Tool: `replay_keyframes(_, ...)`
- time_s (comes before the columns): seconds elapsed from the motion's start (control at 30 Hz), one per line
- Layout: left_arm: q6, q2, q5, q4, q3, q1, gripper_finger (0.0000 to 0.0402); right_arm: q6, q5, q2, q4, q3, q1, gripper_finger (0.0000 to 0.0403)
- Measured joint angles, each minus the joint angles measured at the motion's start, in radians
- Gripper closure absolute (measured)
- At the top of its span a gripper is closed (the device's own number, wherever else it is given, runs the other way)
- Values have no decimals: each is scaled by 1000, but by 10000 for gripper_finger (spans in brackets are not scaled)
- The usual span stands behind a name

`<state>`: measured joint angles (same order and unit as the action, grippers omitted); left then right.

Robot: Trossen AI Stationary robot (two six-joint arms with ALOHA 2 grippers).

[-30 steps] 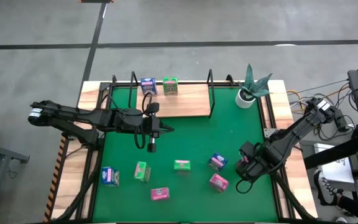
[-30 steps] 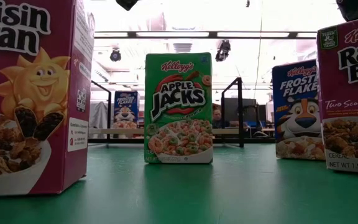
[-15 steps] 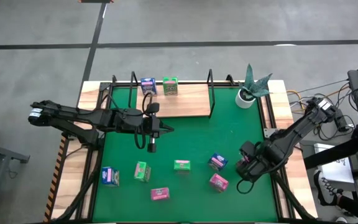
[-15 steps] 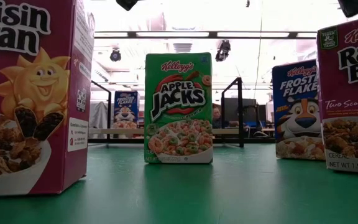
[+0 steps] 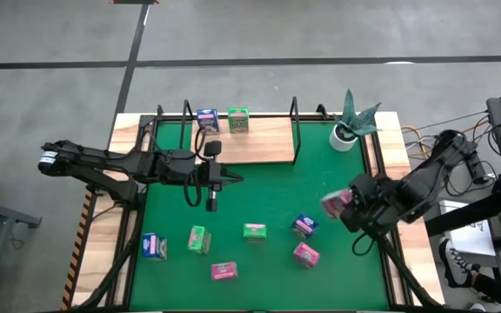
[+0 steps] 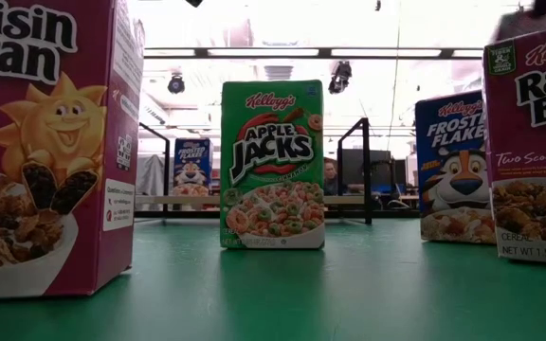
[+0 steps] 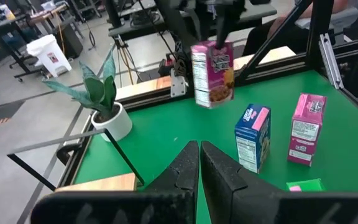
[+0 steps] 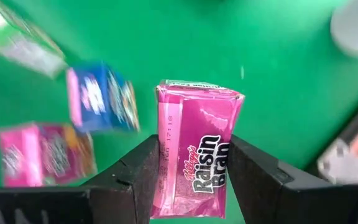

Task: Stack cereal on shelf
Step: Put the right pink cereal box on the shelf

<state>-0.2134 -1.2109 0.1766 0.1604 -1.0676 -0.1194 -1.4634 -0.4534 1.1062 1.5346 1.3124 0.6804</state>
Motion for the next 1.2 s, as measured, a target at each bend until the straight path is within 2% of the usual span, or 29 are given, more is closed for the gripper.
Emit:
replay_keyframes(0.13,-10,2,-1,-4,0,1,402,87,-159,-19,-21,59,-10,237)
replay_keyframes(0.23,-14,2,-1,-4,1,1,402,226,-225,-26,-109,94,-45,237)
replay_keyframes(0.47,-33,3,-2,-16,3,1,402,704,-233,-7,-408,156,-206,237)
replay_keyframes(0.6,-32,8,-3,-50,4,1,402,957,-162,16,-548,184,-321,237)
replay_keyframes(0.8,-17,38,-36,-68,21,1,402,1219,53,73,-718,208,-524,237)
replay_keyframes(0.97,-14,90,-37,-169,108,1,402,1351,201,147,-743,244,-683,237)
replay_keyframes(1.13,-24,164,-37,-320,213,3,402,1518,301,247,-747,306,-823,237)
replay_keyframes(1.2,-36,193,-29,-359,253,3,402,1587,307,297,-746,341,-869,237)
